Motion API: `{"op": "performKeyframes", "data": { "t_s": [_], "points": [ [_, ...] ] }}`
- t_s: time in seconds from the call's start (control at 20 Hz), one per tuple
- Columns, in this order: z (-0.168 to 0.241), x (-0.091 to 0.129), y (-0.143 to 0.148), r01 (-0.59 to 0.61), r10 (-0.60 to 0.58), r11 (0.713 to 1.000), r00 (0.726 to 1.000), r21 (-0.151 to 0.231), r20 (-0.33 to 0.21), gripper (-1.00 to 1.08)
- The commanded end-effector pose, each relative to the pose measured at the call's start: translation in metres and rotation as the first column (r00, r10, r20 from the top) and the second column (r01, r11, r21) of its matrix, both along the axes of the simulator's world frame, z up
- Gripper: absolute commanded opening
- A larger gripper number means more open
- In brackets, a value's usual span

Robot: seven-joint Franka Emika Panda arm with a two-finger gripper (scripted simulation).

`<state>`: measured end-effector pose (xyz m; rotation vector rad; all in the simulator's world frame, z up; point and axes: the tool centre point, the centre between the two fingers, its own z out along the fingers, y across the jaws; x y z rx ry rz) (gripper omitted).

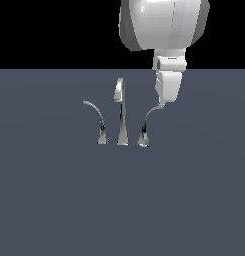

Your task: Turn on the faucet by rotating a designated handle.

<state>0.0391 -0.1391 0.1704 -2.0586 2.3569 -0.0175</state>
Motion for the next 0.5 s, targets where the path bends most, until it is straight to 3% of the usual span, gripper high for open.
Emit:
{"op": "performKeyframes", "data": {
  "t_s": [0.0, 0.45],
  "points": [
    [0.000, -0.009, 0.004, 0.000, 0.000, 1.000, 1.000, 0.001, -0.007, -1.00],
    [0.000, -0.037, 0.012, 0.006, -0.006, 1.000, 1.000, 0.001, -0.014, -1.00]
  ]
}}
